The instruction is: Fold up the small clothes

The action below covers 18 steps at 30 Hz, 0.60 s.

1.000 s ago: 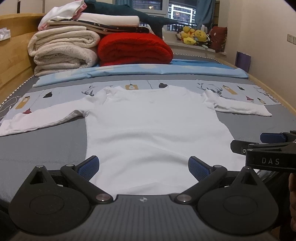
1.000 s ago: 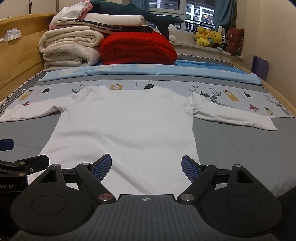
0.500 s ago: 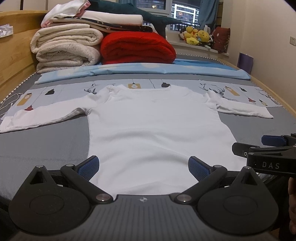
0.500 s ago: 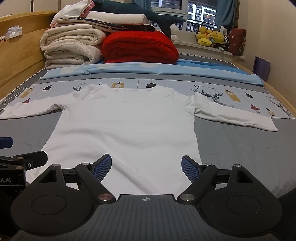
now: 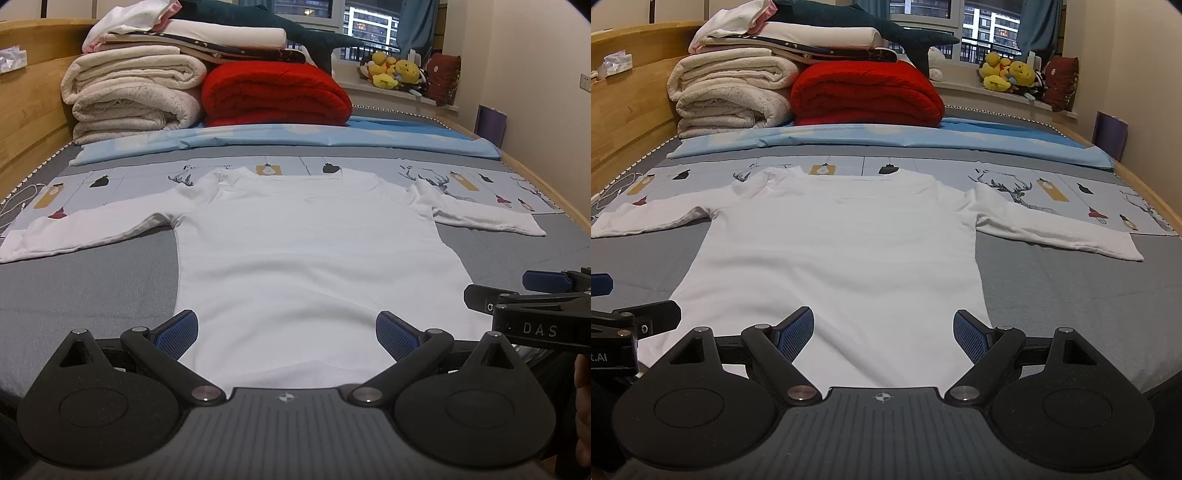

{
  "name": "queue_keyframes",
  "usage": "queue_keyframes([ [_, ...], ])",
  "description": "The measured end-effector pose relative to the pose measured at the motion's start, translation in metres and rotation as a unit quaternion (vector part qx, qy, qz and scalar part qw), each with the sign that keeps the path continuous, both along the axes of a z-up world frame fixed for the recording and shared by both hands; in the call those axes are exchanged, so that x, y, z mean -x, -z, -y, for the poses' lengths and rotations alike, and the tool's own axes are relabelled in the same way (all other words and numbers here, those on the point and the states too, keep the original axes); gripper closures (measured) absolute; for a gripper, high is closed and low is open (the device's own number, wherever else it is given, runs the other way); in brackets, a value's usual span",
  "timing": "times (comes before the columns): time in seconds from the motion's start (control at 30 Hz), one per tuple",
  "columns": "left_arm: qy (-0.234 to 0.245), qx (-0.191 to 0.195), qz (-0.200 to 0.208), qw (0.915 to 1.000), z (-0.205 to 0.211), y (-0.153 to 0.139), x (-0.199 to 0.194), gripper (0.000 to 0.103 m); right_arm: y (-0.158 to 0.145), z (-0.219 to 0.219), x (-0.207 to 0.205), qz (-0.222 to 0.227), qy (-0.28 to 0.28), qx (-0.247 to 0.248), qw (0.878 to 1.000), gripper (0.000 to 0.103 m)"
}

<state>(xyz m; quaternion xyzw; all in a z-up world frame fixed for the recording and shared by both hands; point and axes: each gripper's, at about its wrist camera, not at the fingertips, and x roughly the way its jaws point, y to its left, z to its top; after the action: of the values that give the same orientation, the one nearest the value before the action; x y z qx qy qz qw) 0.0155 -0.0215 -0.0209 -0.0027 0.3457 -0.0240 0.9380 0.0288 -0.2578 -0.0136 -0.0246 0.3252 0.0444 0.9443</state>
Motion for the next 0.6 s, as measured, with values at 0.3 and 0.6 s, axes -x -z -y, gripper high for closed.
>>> queue_keyframes([
  [0.3, 0.000, 0.001, -0.001, 1.0000, 0.0003, -0.0004, -0.0008, 0.000, -0.0002, -0.0005, 0.0000, -0.001, 0.000, 0.000, 1.000, 0.019],
  [0.6, 0.000, 0.002, -0.001, 1.0000, 0.0000, -0.0018, -0.0019, 0.000, -0.0004, -0.0016, -0.0002, -0.001, -0.001, 0.000, 1.000, 0.019],
])
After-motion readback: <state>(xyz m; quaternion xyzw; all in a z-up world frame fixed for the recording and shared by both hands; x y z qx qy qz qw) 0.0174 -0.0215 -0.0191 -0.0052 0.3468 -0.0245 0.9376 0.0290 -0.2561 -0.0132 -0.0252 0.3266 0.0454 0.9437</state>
